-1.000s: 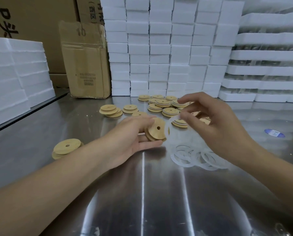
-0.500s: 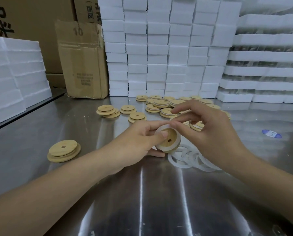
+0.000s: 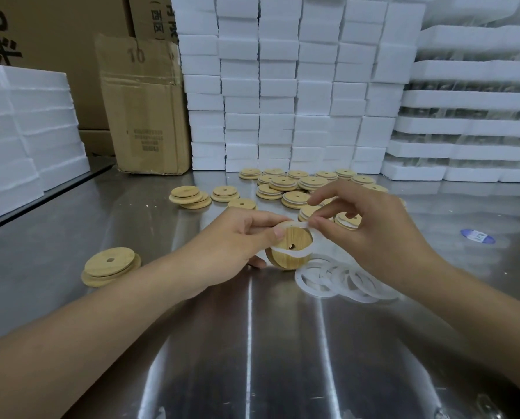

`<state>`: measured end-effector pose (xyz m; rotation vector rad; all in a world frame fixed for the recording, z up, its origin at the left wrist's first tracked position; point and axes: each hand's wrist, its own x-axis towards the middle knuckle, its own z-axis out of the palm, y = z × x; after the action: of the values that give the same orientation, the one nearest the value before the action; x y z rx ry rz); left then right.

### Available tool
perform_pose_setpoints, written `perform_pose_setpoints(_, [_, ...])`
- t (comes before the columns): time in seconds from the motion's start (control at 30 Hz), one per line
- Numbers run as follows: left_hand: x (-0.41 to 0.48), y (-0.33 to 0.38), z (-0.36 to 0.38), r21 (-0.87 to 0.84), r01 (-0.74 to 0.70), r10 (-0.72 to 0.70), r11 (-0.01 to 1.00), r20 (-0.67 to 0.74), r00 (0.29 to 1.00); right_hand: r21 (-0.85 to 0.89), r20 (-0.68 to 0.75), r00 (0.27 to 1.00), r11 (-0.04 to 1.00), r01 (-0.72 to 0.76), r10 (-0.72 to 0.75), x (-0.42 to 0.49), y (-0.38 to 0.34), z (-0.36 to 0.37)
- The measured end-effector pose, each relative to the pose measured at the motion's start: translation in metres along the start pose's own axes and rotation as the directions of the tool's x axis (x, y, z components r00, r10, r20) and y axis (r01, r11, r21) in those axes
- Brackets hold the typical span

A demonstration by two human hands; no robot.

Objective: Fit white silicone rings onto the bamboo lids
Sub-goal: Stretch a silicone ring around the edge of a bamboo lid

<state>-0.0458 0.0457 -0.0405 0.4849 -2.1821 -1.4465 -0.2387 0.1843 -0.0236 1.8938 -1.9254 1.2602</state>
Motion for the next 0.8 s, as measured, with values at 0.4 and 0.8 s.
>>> perform_pose_setpoints(0.4, [0.004,0.002,-0.021,0.210,0.055,-0.068,0.976,0.055,0.996,0.047,0.167,0.986,0.998,-0.036,0.027,0.004,0.009,-0.004])
perform_pose_setpoints(0.8, [-0.001,0.006,-0.017,0.120,0.000,0.002,0.993,-0.011,1.000,0.133,0.225,0.969,0.983,-0.129,0.097,0.002,0.003,-0.005])
